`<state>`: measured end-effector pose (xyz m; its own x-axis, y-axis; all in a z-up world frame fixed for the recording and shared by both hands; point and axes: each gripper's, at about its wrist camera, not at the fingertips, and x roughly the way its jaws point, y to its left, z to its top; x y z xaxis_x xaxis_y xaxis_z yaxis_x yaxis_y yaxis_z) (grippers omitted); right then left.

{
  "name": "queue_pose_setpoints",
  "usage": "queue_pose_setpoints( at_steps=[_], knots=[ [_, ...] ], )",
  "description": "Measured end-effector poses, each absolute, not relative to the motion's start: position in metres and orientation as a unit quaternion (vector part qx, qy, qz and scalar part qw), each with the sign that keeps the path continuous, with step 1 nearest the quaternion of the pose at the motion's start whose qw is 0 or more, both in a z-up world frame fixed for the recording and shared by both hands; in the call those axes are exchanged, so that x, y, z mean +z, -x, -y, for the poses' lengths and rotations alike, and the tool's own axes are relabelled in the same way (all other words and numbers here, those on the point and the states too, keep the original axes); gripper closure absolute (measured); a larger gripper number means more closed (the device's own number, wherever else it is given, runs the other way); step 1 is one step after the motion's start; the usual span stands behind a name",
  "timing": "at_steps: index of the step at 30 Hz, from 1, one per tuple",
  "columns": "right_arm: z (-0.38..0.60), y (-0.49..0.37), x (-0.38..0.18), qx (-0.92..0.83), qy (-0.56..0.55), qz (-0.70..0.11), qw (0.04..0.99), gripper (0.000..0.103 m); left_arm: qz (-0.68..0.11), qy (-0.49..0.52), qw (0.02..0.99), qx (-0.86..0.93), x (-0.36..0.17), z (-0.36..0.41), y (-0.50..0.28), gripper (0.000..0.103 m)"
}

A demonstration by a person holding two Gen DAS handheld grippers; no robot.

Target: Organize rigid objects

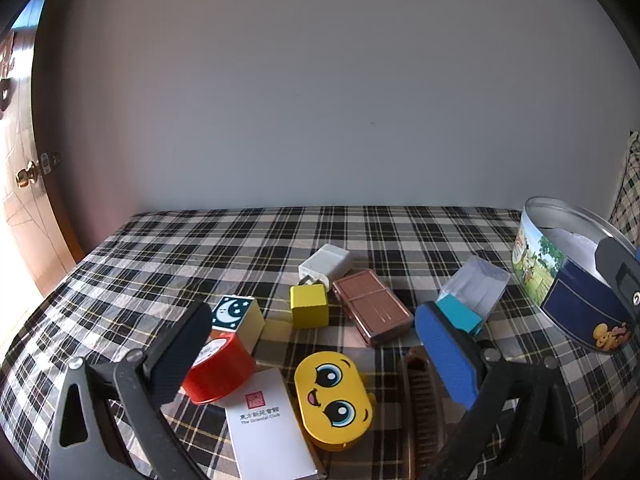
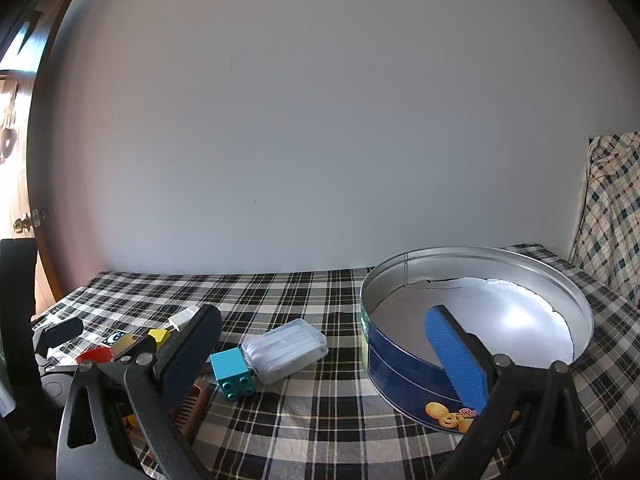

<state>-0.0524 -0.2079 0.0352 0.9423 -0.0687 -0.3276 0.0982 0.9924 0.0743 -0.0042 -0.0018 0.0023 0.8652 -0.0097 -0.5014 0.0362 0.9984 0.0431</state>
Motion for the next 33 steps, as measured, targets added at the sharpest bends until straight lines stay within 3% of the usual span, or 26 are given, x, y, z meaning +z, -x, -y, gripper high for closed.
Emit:
queue_pose_setpoints(
  at_steps=[33],
  knots=[
    [0.2047,0.0581,0.0353,-0.037,-0.043,-0.161,0.985,0.000,-0.265,-0.021,0.964,-0.006,-0.0008,-0.0004,0.0084,0.000]
  ],
)
